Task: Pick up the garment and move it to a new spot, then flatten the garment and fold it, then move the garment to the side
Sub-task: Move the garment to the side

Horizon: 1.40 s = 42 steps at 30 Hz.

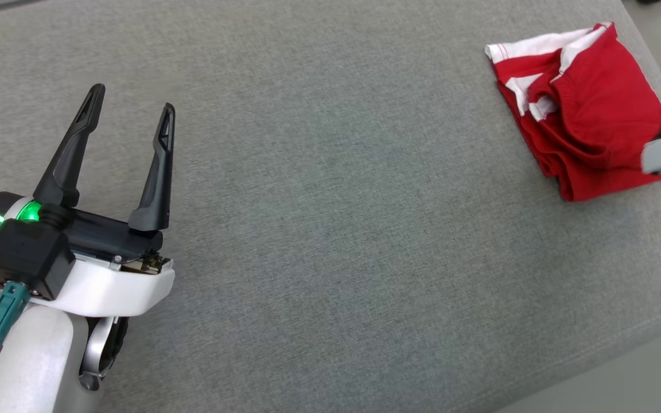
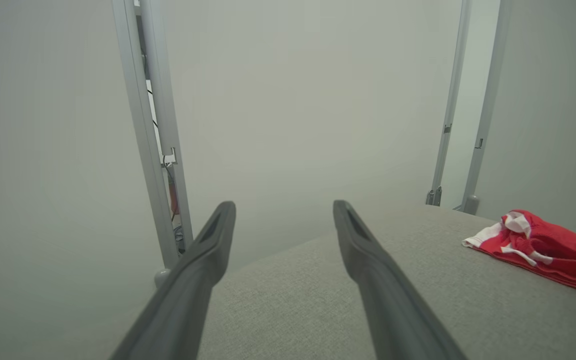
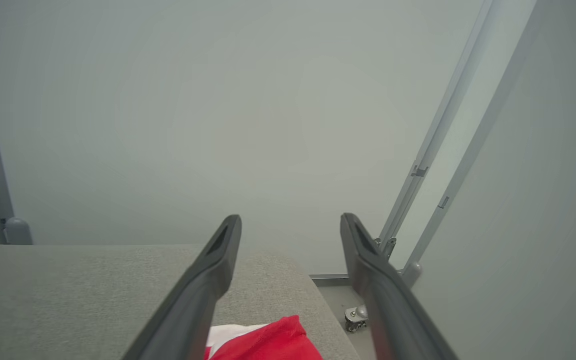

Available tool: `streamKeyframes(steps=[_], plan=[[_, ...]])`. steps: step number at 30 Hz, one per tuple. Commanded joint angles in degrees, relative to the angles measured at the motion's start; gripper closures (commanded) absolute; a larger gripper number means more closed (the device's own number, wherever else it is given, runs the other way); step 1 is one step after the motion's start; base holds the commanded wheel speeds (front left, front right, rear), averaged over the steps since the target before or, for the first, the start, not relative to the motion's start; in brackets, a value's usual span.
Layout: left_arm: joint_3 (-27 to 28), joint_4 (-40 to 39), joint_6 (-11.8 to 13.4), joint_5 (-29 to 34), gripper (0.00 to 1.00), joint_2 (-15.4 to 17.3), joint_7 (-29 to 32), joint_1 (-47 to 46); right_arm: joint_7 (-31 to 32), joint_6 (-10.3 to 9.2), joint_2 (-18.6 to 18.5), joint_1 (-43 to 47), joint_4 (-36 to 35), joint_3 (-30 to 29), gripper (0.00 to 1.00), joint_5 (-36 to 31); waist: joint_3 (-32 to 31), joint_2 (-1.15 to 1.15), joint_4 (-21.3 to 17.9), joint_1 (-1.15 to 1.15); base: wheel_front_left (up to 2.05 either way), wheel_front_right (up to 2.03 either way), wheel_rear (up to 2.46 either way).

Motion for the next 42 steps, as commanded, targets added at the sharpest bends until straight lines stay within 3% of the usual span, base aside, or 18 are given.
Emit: streamKeyframes(steps=[1, 8, 20, 42], plan=[[0.63, 0.28, 0.65, -0.54, 0.0, -0.19, -0.45, 0.78, -0.12, 0.0, 1.04, 2.14, -2.83, 0.92, 0.0, 0.7, -1.64, 0.0, 1.74, 0.0, 0.0, 0.0, 0.0], [2.96, 2.25, 2.64, -2.33, 0.0, -1.61, -1.9, 2.94, -0.12, 0.0, 5.03, 11.08, -13.99, 7.17, 0.0, 2.51, -5.15, 0.0, 6.21, 0.0, 0.0, 0.0, 0.0], [5.68, 6.11, 4.27, -4.34, 0.0, -3.29, -3.4, 8.6, 1.58, 0.0, 6.22, 21.96, -18.9, 13.35, 0.0, 4.64, -11.9, 0.0, 11.69, 0.0, 0.0, 0.0, 0.0], [4.41, 8.08, 5.88, -4.08, 0.0, -3.48, -1.79, 20.06, 4.52, 0.01, 6.21, 36.43, -21.59, 11.83, 0.0, 8.02, -20.51, 0.0, 14.01, 0.0, 0.0, 0.0, 0.0]])
